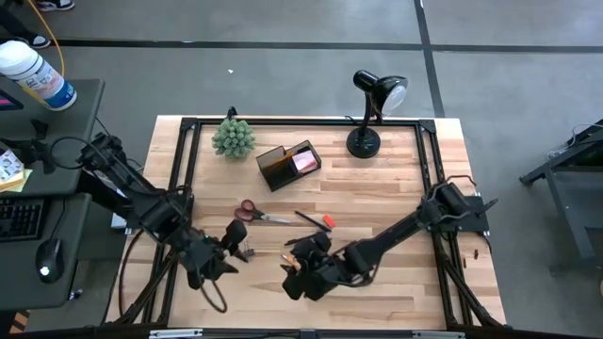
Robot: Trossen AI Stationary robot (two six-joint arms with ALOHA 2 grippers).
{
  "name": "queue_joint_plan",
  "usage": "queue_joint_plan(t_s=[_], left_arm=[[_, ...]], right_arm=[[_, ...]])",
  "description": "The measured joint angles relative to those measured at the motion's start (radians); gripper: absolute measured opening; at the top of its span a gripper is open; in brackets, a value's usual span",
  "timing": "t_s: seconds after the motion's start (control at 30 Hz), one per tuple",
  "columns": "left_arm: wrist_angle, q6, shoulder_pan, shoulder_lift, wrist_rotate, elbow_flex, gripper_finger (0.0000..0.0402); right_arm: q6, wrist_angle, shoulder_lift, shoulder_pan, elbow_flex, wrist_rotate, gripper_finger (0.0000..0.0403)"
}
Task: Pick and place office supplies into organizer
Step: Put the orange pencil into the black desk organizer
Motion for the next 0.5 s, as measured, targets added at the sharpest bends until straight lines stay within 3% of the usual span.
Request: queue_joint_plan(t_s=[0.5], left_arm=[[0.061, -0.016, -0.019, 0.0, -0.077, 0.0, 0.0159]], right_arm=[[0.008, -0.006, 0.085, -0.118, 0.0, -0.183, 0.0218]])
